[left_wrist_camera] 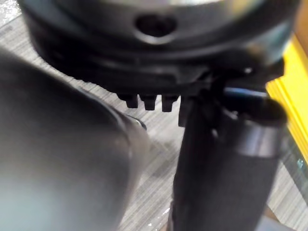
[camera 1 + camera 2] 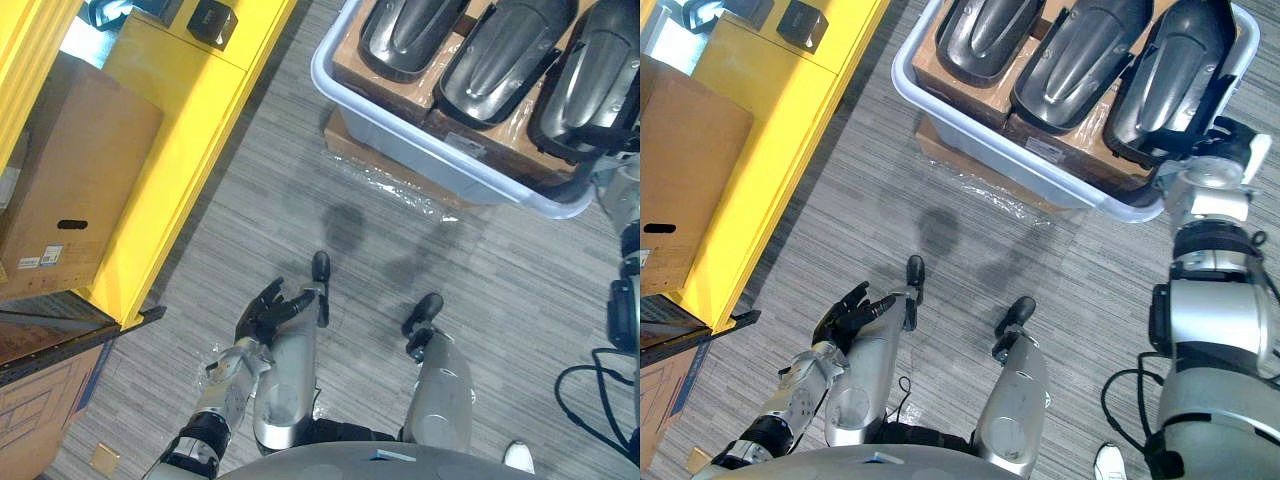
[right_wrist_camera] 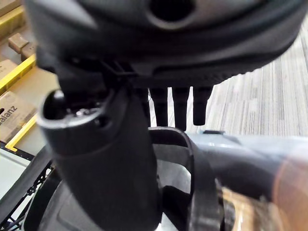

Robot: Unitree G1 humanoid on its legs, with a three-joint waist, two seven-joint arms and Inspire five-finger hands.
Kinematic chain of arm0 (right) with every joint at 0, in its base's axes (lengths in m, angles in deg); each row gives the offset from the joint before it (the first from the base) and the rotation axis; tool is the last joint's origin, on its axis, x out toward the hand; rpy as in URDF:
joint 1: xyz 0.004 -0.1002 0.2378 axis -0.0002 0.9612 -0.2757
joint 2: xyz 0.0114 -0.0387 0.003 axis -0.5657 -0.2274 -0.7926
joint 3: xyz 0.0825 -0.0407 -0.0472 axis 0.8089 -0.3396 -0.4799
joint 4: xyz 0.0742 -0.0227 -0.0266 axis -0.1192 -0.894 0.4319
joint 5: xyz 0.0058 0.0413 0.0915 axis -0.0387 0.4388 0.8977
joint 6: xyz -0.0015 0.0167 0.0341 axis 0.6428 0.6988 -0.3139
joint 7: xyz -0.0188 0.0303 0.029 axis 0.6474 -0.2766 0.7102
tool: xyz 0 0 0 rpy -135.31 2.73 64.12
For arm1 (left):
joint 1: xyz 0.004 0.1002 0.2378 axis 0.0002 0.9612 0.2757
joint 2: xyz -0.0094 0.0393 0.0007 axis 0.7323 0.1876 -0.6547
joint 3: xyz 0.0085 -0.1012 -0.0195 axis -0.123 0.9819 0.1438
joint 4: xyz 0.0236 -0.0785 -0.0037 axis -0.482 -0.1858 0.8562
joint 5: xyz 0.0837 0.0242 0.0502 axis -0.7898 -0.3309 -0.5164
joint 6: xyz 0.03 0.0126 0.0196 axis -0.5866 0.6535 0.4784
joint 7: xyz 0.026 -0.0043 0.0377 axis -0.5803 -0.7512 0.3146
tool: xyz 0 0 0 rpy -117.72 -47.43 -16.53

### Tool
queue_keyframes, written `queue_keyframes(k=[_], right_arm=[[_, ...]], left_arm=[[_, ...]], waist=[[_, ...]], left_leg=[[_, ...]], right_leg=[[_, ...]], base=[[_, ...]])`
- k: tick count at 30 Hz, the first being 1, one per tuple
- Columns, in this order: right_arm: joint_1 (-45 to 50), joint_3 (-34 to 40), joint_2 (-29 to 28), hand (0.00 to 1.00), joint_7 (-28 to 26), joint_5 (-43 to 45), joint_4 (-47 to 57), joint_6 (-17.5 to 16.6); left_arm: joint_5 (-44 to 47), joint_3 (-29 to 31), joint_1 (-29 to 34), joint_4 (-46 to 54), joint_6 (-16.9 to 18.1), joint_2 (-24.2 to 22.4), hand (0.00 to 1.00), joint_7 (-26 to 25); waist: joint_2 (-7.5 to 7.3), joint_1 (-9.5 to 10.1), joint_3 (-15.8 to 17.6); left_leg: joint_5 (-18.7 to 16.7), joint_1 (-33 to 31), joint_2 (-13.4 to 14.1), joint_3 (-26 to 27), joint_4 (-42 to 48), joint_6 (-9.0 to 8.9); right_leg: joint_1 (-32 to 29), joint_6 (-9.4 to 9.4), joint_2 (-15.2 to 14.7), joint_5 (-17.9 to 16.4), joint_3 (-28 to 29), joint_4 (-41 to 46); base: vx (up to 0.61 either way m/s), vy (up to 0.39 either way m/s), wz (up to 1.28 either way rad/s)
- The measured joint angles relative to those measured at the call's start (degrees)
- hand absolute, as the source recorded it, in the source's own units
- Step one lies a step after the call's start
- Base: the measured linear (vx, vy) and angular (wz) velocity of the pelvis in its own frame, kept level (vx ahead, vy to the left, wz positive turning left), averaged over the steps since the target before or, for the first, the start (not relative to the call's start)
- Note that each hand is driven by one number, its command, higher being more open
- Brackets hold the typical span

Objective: Walk over and take three plastic housings, then place them on the shelf

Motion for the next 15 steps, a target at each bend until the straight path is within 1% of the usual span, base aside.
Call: queue_keyframes(k=[2,4,6,8,10,12,15], right_arm=[[-0.1,-1.2,0.4,0.0,-0.2,-1.7,0.0,0.1],[-0.1,-1.5,0.4,0.0,-2.1,-2.5,0.0,1.0],[-0.3,-1.6,0.2,0.0,-2.1,-2.7,-0.3,1.1],[-0.3,-3.4,-0.1,0.0,-3.7,-4.4,-0.2,1.1],[-1.0,-3.7,-0.3,0.0,-4.1,-5.2,1.0,0.8],[-2.1,-3.9,-0.3,0.0,-4.1,-8.8,1.0,1.4],[-2.0,-3.9,-0.3,0.0,-4.0,-10.9,0.9,2.5]], left_arm=[[0.0,0.0,0.0,0.0,0.2,0.0,1.0,0.3],[0.0,0.0,0.1,0.0,0.4,-0.1,1.0,0.9],[-0.1,0.1,0.1,0.0,0.8,-0.2,1.0,1.1],[-0.1,0.1,0.1,0.1,0.8,-0.2,1.0,1.1],[-0.3,0.4,0.2,0.3,0.8,-0.4,1.0,1.1],[-0.5,0.6,0.4,0.5,0.8,-0.5,1.0,1.1],[-0.6,1.5,1.1,1.2,0.8,-0.5,1.0,1.2]], waist=[[0.04,-0.19,0.0],[0.26,-0.27,-0.1],[0.28,-0.15,-0.1],[0.28,-0.15,-0.1],[0.3,-0.07,-0.1],[0.28,0.08,-0.1],[0.24,0.09,-0.1]], left_leg=[[0.2,-0.1,0.0,-0.2,-0.1,-0.23],[0.3,-0.1,0.2,-0.6,-0.1,-0.49],[0.6,-0.1,0.3,-0.8,-0.2,-0.69],[0.8,0.0,0.4,-0.9,-0.2,-0.86],[0.9,0.3,0.5,-0.9,-0.4,-0.94],[1.3,0.9,0.6,-1.0,-1.2,-1.05],[1.5,1.4,0.9,-1.8,-1.2,-1.2]], right_leg=[[-0.5,-0.22,-0.2,-0.6,0.0,1.1],[-0.6,-0.53,-0.2,-1.1,-0.3,1.8],[-0.7,-0.7,-0.3,-1.5,-0.4,2.4],[-0.7,-0.87,-0.2,-1.9,-0.5,3.0],[-0.7,-0.94,-0.2,-1.9,-0.5,3.1],[0.0,-1.06,-0.2,-2.0,-0.9,2.9],[1.5,-1.28,0.3,-2.1,-2.0,2.4]], base=[[0.01,-0.05,0.04],[0.02,-0.047,0.06],[0.02,-0.05,0.07],[0.03,-0.044,0.04],[0.01,-0.017,-0.01],[0.01,-0.024,0.07],[0.02,-0.026,0.12]])
